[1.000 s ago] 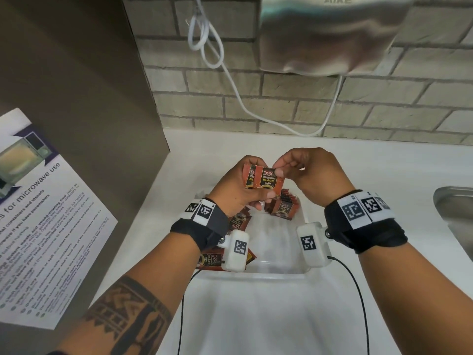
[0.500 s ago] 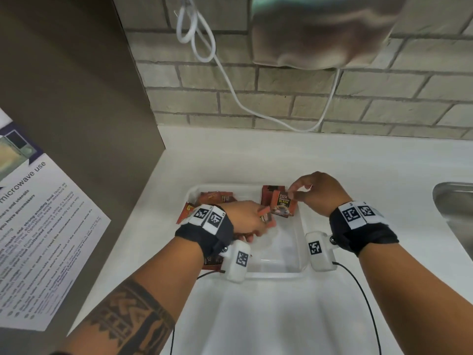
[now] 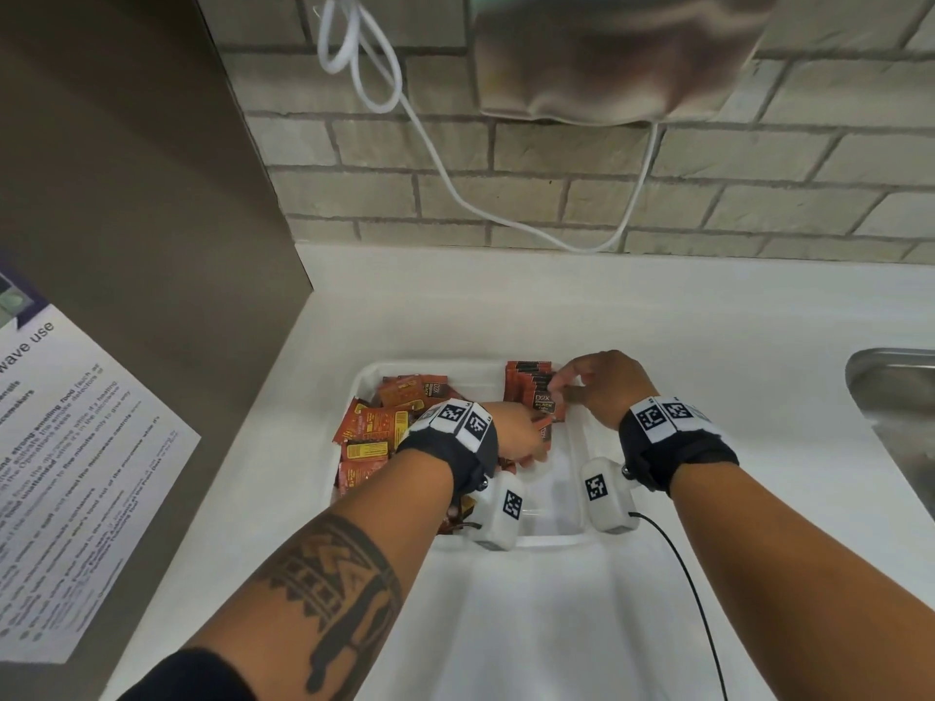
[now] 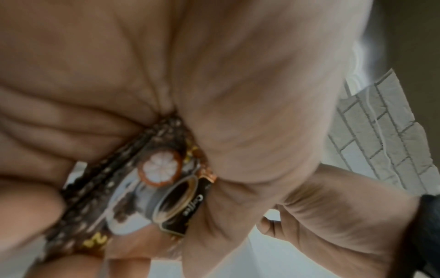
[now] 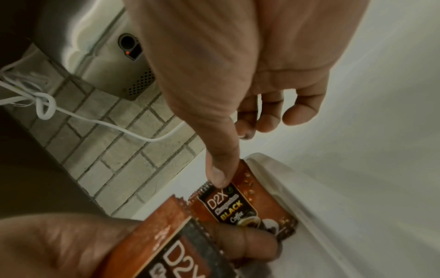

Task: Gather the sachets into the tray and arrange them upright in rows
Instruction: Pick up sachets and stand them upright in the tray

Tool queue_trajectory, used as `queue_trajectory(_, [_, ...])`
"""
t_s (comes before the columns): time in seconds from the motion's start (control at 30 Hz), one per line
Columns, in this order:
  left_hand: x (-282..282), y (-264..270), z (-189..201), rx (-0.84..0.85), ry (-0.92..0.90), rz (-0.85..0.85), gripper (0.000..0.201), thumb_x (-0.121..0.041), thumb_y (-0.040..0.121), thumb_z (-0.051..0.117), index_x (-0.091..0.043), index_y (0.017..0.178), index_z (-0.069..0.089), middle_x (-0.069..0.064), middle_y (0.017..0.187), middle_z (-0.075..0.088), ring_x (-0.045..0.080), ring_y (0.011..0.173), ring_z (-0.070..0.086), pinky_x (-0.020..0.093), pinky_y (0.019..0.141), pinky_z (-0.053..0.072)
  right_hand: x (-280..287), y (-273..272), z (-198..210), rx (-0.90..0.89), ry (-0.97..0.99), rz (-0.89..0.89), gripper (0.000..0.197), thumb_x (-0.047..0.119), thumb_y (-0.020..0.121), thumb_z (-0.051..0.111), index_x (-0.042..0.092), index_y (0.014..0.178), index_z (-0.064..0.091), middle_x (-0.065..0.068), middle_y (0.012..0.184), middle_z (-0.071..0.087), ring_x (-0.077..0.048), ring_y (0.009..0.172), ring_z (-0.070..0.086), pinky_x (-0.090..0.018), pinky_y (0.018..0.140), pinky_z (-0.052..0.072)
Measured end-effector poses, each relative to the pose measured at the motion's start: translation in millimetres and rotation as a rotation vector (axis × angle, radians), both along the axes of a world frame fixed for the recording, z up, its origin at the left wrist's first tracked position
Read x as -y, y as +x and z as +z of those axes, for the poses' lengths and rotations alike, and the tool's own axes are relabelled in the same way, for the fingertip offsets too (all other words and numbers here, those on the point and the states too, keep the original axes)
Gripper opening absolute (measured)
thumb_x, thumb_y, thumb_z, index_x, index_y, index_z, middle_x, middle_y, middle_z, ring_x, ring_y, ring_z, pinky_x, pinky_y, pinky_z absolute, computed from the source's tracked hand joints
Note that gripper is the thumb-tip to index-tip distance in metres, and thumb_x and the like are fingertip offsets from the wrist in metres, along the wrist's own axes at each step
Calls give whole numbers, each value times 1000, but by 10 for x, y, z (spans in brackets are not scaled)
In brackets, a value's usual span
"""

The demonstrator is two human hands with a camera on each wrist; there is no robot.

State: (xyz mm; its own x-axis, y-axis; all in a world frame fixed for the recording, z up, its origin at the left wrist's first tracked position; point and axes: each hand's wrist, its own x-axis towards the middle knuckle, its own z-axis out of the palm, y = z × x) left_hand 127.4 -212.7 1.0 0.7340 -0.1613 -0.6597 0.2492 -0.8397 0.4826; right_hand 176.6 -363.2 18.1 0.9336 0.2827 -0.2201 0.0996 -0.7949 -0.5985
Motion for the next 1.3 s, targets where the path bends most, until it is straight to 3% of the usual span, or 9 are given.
queue_trajectory(0.17, [-27, 6, -49, -13, -16, 52, 33, -26, 95, 61, -5, 121, 63, 4, 92, 66, 15, 57, 55, 19, 47, 39, -10, 37, -30, 8, 26, -33, 8, 18, 80, 78, 25, 82, 76, 18, 75, 59, 0, 74, 50, -16, 59, 34])
queue_trajectory(0.4, [1, -23, -11, -22, -22, 25, 35, -28, 95, 61, -4, 121, 64, 6, 96, 67, 20, 67, 56, 21, 49, 38, -20, 65, -67, 15, -20, -25, 14, 20, 79, 80, 23, 81, 66, 9, 72, 52, -9, 67, 49, -21, 57, 35])
queue_trajectory(0.67, [-2, -30, -8, -48, -93, 62, 24, -17, 98, 59, -3, 117, 63, 8, 92, 65, 14, 59, 53, 20, 50, 42, 18, 83, -58, 35, -17, -1, 20, 23, 78, 82, 25, 79, 62, 7, 70, 50, -9, 64, 47, -23, 57, 34])
queue_trajectory(0.73, [-16, -53, -9, -74, -155, 115, 25, -10, 97, 58, 3, 118, 62, 12, 91, 65, 17, 62, 56, 25, 59, 50, 45, 89, -41, 37, -18, 0, 19, 23, 78, 82, 24, 81, 63, 7, 70, 50, -10, 63, 47, -23, 57, 34])
queue_trajectory(0.83, [-49, -70, -40, -73, -178, 133, 33, -12, 93, 62, 4, 122, 64, 23, 112, 69, 29, 82, 61, 43, 87, 55, 75, 94, -14, 26, -50, 20, 18, 23, 79, 81, 24, 82, 63, 5, 72, 50, -13, 67, 48, -24, 59, 36])
queue_trajectory(0.97, [-111, -110, -25, -94, -231, 159, 40, -17, 82, 69, 5, 115, 68, 23, 104, 72, 44, 102, 68, 47, 92, 55, 104, 71, 8, 39, 7, 0, 13, 20, 81, 78, 22, 84, 65, 7, 74, 55, -16, 73, 53, -25, 64, 39])
queue_trajectory(1.13, [-312, -127, 40, -13, -579, 398, 29, -8, 85, 78, -7, 112, 66, 10, 98, 73, 19, 83, 71, 27, 63, 60, 128, -31, 95, -74, 227, 54, 18, 32, 79, 81, 25, 91, 69, 3, 90, 71, -12, 85, 65, -28, 79, 47])
queue_trajectory(1.23, [-360, -106, 57, 56, -705, 468, 39, -9, 80, 83, -8, 117, 68, 11, 107, 74, 19, 92, 72, 32, 74, 61, 83, -85, 162, -164, 353, 100, 19, 21, 80, 81, 20, 95, 70, -2, 89, 73, -12, 80, 68, -29, 83, 51])
queue_trajectory(1.3, [-352, -108, 60, 86, -757, 484, 35, -8, 80, 83, -13, 113, 70, 9, 106, 75, 19, 93, 73, 33, 76, 61, 60, -74, 206, -157, 410, 90, 16, 15, 81, 80, 16, 94, 71, -4, 86, 73, -11, 74, 68, -26, 74, 53])
